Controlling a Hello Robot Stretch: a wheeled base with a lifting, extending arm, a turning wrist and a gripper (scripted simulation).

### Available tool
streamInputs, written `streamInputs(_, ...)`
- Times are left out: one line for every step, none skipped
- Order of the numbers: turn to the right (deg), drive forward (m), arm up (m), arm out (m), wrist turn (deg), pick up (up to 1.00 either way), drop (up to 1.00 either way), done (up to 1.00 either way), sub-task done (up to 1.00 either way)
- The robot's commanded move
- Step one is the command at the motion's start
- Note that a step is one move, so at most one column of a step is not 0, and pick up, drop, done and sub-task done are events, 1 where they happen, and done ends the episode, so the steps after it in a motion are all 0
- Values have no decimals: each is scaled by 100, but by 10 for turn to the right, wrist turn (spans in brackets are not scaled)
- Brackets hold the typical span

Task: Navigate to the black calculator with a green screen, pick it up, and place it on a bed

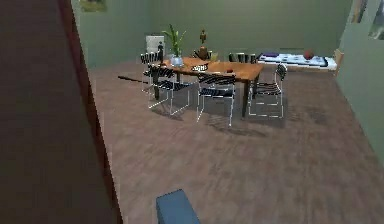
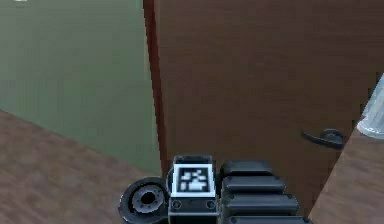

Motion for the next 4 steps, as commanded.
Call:
streamInputs(0,100,0,0,0,0,0,0,0)
streamInputs(-60,0,0,0,0,0,0,0,0)
streamInputs(0,35,0,0,0,0,0,0,0)
streamInputs(-330,0,0,0,0,0,0,0,0)
